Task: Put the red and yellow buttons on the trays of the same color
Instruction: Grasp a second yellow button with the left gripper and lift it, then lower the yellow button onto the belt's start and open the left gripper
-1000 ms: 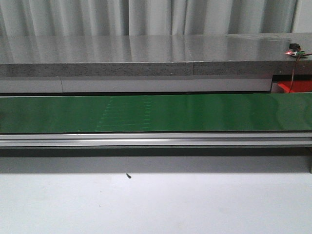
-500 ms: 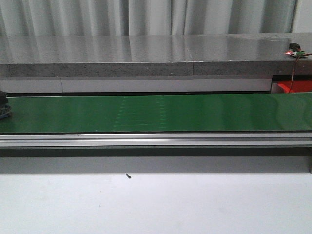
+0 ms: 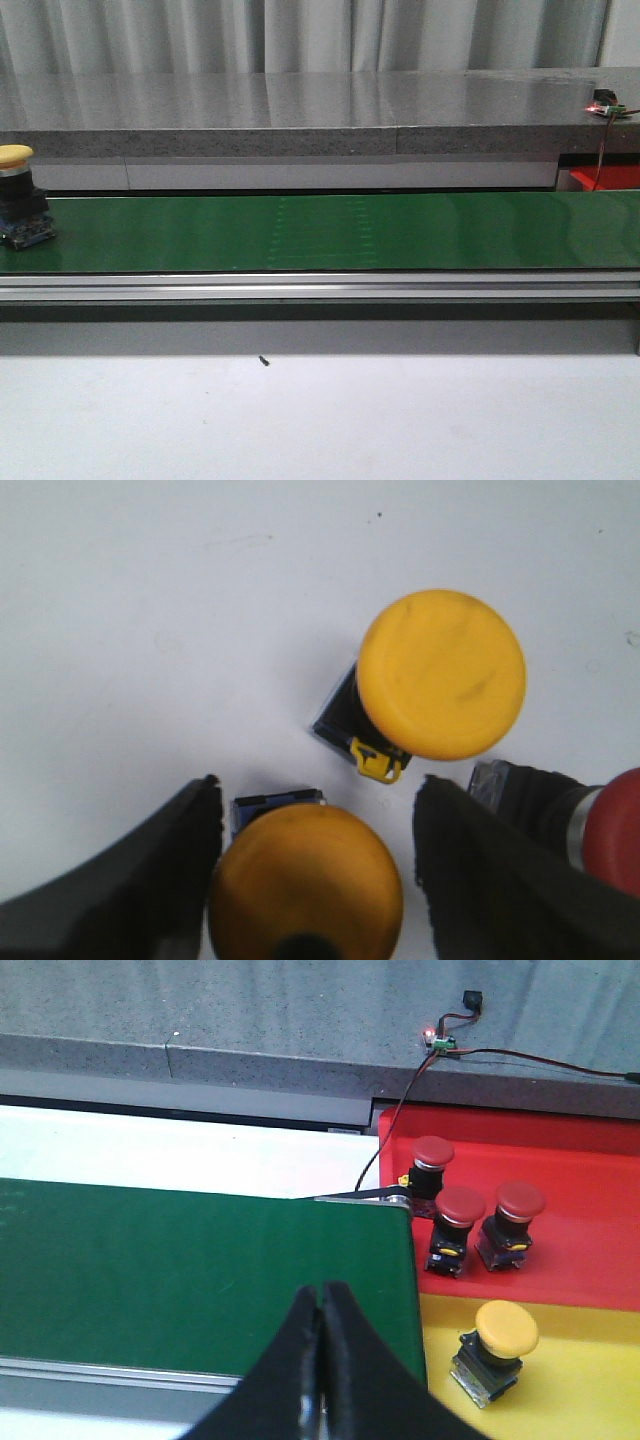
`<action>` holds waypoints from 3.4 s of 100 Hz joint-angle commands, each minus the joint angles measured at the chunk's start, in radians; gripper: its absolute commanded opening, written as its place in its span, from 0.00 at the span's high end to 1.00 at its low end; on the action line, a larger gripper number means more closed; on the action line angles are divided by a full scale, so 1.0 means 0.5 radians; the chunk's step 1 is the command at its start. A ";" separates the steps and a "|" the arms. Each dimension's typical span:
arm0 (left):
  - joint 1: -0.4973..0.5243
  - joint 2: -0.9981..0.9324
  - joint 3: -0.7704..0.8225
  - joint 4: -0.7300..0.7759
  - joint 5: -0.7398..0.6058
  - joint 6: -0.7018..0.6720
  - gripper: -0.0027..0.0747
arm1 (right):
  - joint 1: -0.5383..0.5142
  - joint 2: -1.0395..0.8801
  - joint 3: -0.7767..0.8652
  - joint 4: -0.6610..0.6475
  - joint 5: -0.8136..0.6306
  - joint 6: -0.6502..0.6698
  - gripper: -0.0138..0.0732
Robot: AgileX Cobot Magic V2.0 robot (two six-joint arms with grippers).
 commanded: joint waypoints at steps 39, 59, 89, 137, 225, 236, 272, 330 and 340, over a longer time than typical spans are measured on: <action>-0.008 -0.242 -0.062 -0.041 -0.023 -0.002 0.72 | -0.003 -0.001 -0.051 0.022 -0.145 -0.020 0.98; -0.011 -0.473 -0.062 -0.026 0.067 0.002 0.72 | -0.003 -0.001 -0.051 0.022 -0.145 -0.020 0.98; -0.144 -0.818 0.145 -0.041 0.083 0.006 0.72 | -0.003 -0.001 -0.051 0.022 -0.145 -0.020 0.98; -0.445 -0.899 0.499 -0.041 -0.043 0.006 0.72 | -0.003 -0.001 -0.051 0.022 -0.145 -0.020 0.98; -0.549 -1.187 0.628 -0.064 0.077 0.165 0.26 | -0.003 -0.001 -0.051 0.022 -0.145 -0.020 0.98; -0.616 -1.319 0.707 -0.064 0.077 0.168 0.30 | -0.003 -0.001 -0.051 0.022 -0.145 -0.020 0.98; -0.894 -1.772 1.086 -0.064 0.077 0.220 0.99 | -0.003 -0.001 -0.051 0.022 -0.145 -0.020 0.98; -1.093 -2.408 1.532 -0.074 0.098 0.220 0.99 | -0.003 -0.001 -0.051 0.022 -0.145 -0.020 0.98; -1.102 -2.506 1.582 -0.079 0.103 0.220 0.99 | -0.003 -0.001 -0.051 0.022 -0.145 -0.020 0.98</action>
